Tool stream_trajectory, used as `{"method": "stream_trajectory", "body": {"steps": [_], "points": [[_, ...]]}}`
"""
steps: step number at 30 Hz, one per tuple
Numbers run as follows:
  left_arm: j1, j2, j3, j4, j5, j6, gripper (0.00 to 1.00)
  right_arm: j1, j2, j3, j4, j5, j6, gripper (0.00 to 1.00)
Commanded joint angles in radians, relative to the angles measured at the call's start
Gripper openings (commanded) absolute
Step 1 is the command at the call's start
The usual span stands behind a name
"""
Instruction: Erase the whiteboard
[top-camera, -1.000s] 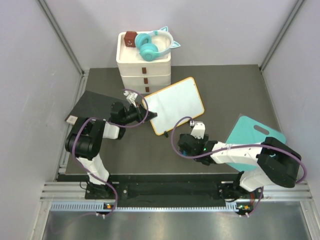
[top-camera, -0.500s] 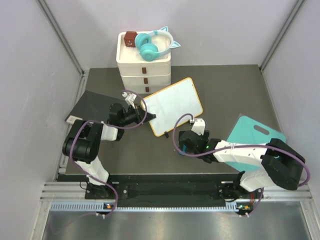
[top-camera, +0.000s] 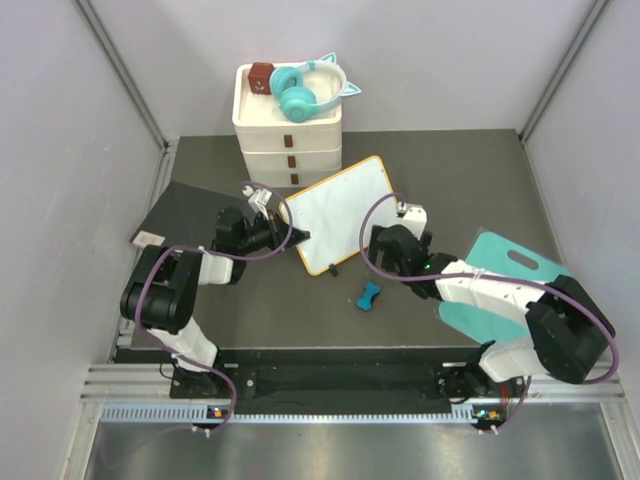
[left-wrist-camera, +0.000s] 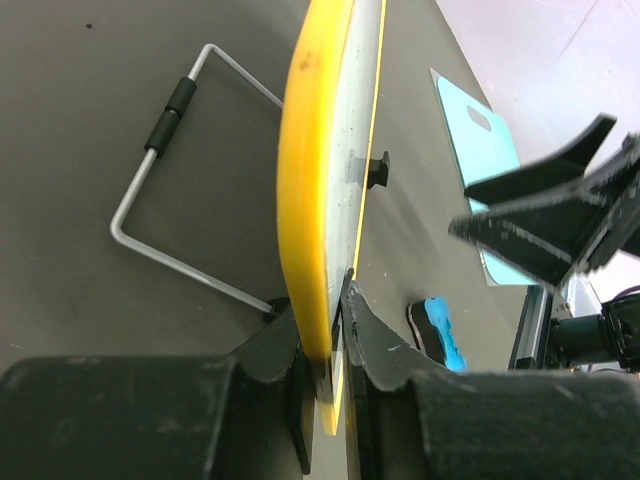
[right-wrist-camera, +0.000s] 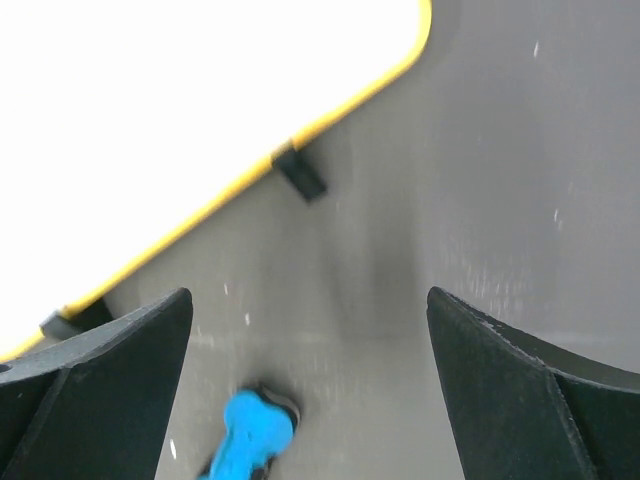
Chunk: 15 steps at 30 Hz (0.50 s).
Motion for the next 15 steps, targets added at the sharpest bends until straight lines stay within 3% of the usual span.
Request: {"method": "stream_trajectory", "body": {"steps": [1, 7, 15], "points": [[0.004, -0.018, -0.043, -0.104, -0.007, 0.081, 0.00, -0.059, 0.044, 0.070, 0.075, -0.046, -0.072, 0.96], [0.007, -0.040, -0.055, -0.133, -0.018, 0.098, 0.05, -0.088, 0.108, 0.079, 0.109, -0.093, -0.090, 0.94], [0.007, -0.044, -0.032, -0.165, -0.027, 0.096, 0.48, -0.139, 0.145, 0.056, 0.198, -0.167, -0.086, 0.91]]}}
